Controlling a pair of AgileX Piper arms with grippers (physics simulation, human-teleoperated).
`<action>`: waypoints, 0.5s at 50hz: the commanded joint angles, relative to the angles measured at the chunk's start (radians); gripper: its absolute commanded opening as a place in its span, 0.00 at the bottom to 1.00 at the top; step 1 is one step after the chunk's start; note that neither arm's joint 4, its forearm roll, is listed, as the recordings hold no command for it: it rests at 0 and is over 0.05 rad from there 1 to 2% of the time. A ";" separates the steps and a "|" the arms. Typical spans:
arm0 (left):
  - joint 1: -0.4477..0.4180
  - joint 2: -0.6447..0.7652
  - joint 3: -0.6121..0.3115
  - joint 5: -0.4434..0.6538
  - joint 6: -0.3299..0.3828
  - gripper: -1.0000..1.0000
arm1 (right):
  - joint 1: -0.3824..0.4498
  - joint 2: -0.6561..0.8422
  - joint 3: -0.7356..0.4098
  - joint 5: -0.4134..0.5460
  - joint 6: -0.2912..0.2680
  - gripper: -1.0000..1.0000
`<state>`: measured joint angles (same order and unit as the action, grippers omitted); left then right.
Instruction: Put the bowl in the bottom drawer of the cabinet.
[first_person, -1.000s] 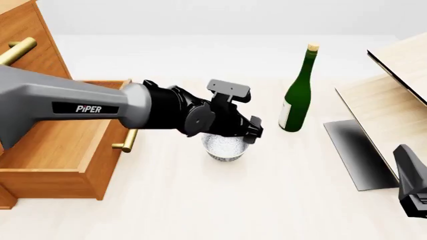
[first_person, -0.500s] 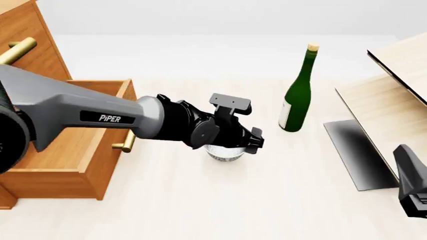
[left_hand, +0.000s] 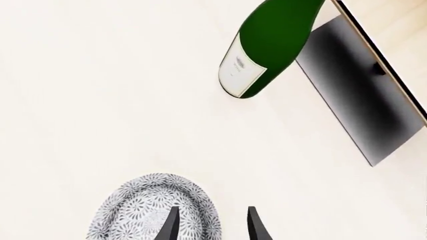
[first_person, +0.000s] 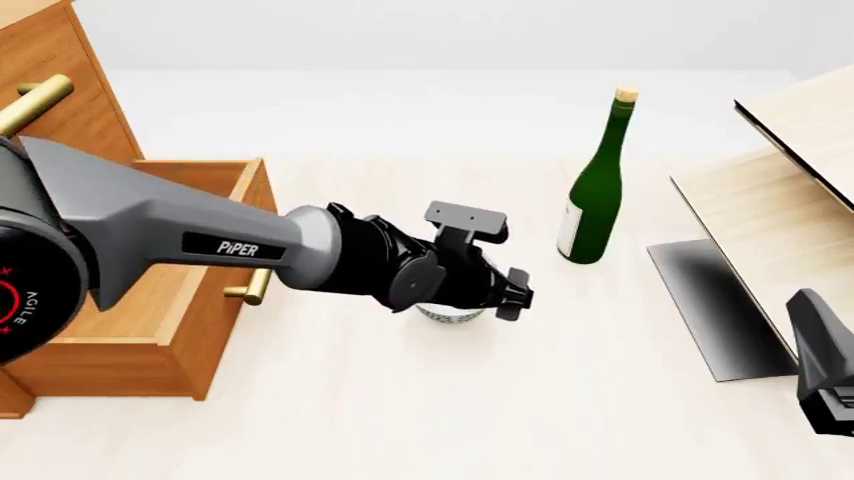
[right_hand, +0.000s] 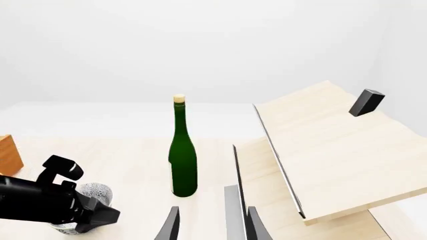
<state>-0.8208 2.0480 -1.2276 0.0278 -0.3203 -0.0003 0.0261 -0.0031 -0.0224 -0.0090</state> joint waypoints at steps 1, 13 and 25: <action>-0.009 0.000 -0.003 0.008 -0.009 1.00 | 0.000 0.000 0.000 0.000 0.000 1.00; -0.012 0.006 -0.007 0.003 -0.013 1.00 | 0.000 0.000 0.000 0.000 0.000 1.00; -0.005 0.032 -0.003 -0.023 -0.016 1.00 | 0.000 0.000 0.000 0.000 0.000 1.00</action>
<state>-0.8271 2.0677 -1.2305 0.0152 -0.3332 -0.0002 0.0263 -0.0031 -0.0225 -0.0091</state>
